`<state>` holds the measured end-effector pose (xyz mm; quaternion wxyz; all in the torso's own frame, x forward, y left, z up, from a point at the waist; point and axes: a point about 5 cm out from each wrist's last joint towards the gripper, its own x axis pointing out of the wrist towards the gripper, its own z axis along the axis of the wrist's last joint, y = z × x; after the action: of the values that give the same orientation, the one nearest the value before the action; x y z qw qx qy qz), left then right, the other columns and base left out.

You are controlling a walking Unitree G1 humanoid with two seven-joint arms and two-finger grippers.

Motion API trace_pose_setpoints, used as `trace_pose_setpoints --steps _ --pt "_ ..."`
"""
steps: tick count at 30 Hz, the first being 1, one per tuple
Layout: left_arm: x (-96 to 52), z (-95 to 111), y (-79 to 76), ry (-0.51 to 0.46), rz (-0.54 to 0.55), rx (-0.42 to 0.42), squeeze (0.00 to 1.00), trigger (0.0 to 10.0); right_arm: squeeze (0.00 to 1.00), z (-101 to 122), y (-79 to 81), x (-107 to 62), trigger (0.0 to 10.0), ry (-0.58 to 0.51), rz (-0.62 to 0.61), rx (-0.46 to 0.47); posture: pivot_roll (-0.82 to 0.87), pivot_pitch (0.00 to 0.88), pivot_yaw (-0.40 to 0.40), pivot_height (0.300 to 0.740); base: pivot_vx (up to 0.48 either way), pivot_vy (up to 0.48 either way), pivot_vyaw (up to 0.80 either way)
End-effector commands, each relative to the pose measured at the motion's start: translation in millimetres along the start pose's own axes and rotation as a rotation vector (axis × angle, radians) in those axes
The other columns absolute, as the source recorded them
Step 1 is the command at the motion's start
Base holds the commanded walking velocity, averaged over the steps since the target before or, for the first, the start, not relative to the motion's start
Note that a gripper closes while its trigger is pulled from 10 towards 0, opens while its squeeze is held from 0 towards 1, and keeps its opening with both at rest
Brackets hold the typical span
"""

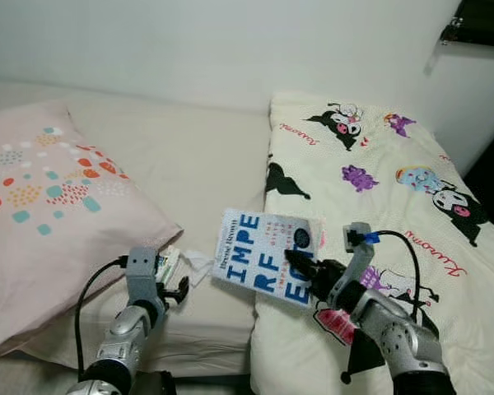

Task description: Clean up the room

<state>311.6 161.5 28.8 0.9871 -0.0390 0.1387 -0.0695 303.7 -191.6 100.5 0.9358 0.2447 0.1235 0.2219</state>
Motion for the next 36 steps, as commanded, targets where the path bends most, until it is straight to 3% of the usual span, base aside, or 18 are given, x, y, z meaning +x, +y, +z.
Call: trace_pose_setpoints --steps 1,9,21,26,27,28,31,36 --pt "1.0 1 -3.0 -0.006 0.01 0.029 0.0 10.0 0.0 8 -5.6 -4.3 10.0 -0.058 -0.023 0.005 -0.04 0.03 -0.062 0.524 0.0 0.0 0.0" --pt "0.9 0 1.7 0.011 0.124 0.108 0.0 10.0 0.0 10 -9.9 -10.1 10.0 -0.1 -0.056 0.009 -0.05 0.031 -0.06 0.514 0.0 0.0 0.0" --pt "10.4 2 -22.1 0.029 0.113 0.109 0.0 10.0 0.0 1 -7.1 -8.8 10.0 -0.106 -0.064 0.038 -0.07 0.051 -0.046 0.514 0.0 0.0 0.0" --pt "17.6 15 -27.4 -0.002 0.126 0.125 0.0 10.0 0.0 -3 1.1 -5.9 10.0 -0.17 0.012 0.165 -0.07 0.088 -0.028 0.514 0.0 0.0 0.0" --pt "19.4 20 -27.5 -0.016 0.133 0.127 0.0 10.0 0.0 -2 4.1 -4.3 10.0 -0.218 0.066 0.256 -0.06 0.099 -0.026 0.514 0.0 0.0 0.0" --pt "19.4 20 -27.5 -0.016 0.133 0.127 0.0 10.0 0.0 -2 4.1 -4.3 10.0 -0.218 0.066 0.256 -0.06 0.099 -0.026 0.514 0.0 0.0 0.0" --pt "19.9 27 -24.3 -0.049 0.14 0.154 0.0 10.0 0.0 -5 1.0 3.9 10.0 -0.284 0.101 0.414 -0.02 0.137 -0.022 0.514 0.0 0.0 0.0" --pt "17.0 25 -18.9 -0.054 0.14 0.178 0.0 10.0 0.0 -11 -7.5 13.5 10.0 -0.249 -0.002 0.412 -0.01 0.158 -0.018 0.514 0.0 0.0 0.0"
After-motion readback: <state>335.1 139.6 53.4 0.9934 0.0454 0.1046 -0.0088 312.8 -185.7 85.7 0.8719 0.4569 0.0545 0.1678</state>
